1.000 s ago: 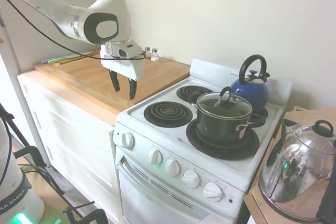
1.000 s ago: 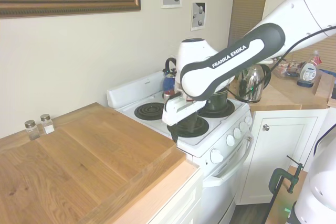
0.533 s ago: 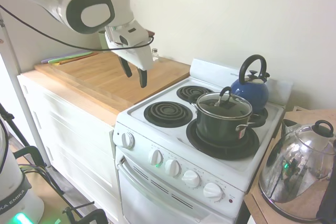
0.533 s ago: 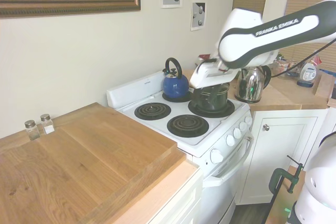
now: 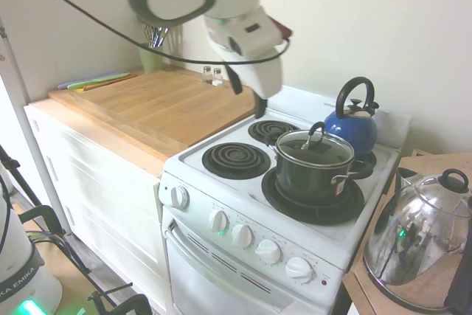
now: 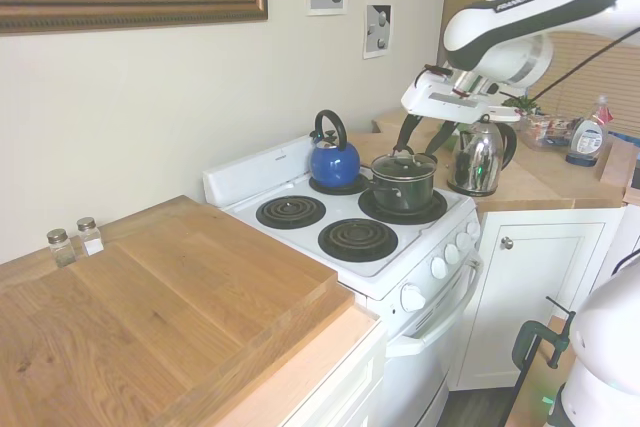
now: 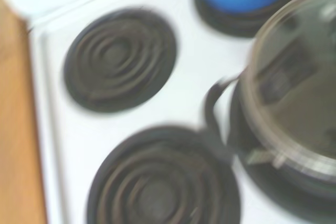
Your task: Uncover the lid of the pot
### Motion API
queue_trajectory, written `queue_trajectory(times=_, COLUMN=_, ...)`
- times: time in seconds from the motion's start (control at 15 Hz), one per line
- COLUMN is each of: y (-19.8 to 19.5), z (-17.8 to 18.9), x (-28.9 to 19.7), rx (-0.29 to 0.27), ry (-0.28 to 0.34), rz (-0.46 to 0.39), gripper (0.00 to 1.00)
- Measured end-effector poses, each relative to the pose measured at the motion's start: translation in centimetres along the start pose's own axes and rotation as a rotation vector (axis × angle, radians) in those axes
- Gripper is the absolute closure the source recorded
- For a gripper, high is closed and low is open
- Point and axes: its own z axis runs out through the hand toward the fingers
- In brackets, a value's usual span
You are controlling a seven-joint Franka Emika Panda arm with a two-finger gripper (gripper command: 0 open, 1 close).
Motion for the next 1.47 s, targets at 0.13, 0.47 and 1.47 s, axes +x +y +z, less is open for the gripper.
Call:
queue_trajectory(times=0.13, y=-0.8, z=1.0, x=3.6, rx=-0.019, ry=0.025, rz=0.041, gripper=0.00)
queue_trajectory(times=0.47, y=-2.9, z=1.8, x=7.3, rx=-0.099, ry=0.145, rz=0.057, gripper=0.00)
queue_trajectory(times=1.47, y=-6.7, z=7.8, x=8.9, rx=-0.239, ry=0.099, rz=0.040, gripper=1.00)
